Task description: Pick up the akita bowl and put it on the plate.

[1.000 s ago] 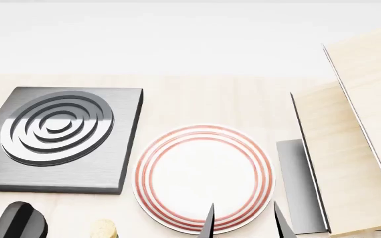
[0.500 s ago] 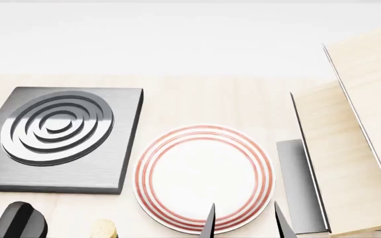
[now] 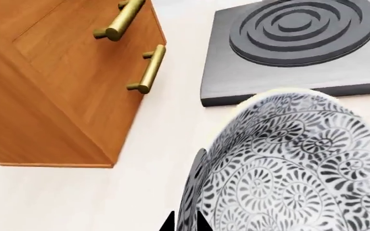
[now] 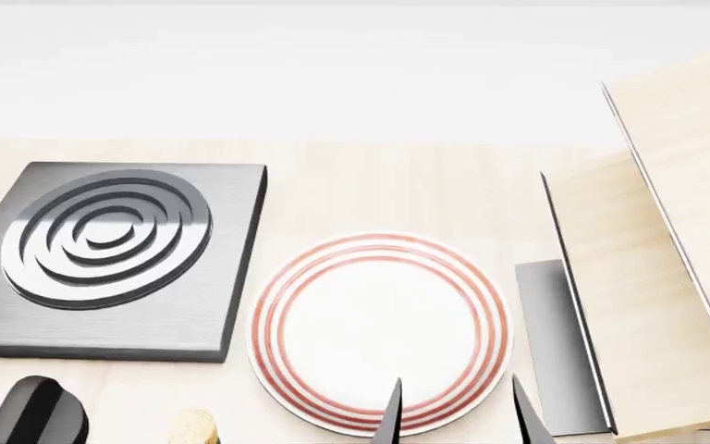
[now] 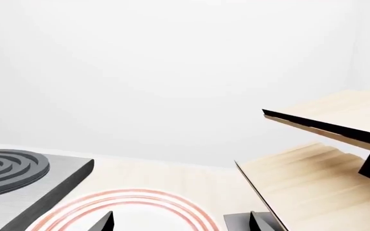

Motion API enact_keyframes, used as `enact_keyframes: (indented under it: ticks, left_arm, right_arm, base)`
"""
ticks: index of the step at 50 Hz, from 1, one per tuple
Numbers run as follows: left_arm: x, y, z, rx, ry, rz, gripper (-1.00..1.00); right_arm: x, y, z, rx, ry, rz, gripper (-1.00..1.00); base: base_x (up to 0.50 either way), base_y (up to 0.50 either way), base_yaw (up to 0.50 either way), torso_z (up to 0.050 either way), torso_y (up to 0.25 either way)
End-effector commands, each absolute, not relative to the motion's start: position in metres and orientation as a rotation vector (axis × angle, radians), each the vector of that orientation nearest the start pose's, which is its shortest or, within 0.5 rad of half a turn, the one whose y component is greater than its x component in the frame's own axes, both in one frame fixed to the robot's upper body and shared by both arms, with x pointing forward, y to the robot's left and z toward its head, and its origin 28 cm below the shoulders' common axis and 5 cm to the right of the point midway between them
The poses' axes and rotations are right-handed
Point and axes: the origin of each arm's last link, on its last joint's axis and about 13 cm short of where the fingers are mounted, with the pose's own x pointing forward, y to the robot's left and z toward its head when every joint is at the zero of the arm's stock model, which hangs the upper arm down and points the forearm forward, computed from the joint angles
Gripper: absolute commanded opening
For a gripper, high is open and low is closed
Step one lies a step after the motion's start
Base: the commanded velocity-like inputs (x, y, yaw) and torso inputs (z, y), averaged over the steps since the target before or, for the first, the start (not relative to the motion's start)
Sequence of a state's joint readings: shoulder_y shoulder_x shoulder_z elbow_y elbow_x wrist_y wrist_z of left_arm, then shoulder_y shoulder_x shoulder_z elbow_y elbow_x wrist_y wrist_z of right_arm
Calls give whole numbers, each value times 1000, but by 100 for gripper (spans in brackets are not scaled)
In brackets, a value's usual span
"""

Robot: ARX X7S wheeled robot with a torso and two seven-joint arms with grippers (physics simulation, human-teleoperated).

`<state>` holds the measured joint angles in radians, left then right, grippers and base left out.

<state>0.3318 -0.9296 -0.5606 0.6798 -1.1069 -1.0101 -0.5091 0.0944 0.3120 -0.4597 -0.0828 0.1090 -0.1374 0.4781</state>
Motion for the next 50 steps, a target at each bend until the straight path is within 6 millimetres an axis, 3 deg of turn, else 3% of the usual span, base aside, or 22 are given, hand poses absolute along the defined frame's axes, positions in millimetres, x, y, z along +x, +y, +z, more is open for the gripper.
enact_keyframes:
  ticks: [1, 24, 50]
  left_arm:
    - [131, 359, 173, 213, 303, 260, -100]
    - [152, 358, 222, 71, -56, 340, -100]
    - [204, 337, 256, -58, -122, 228, -100]
  right_arm:
    - [216, -78, 41, -115, -243, -3, 100]
    - [215, -80, 40, -110, -242, -1, 100]
    - [215, -80, 40, -109, -243, 2, 100]
  base:
    - [0, 0, 0, 0, 0]
    - [0, 0, 0, 0, 0]
    - [0, 0, 0, 0, 0]
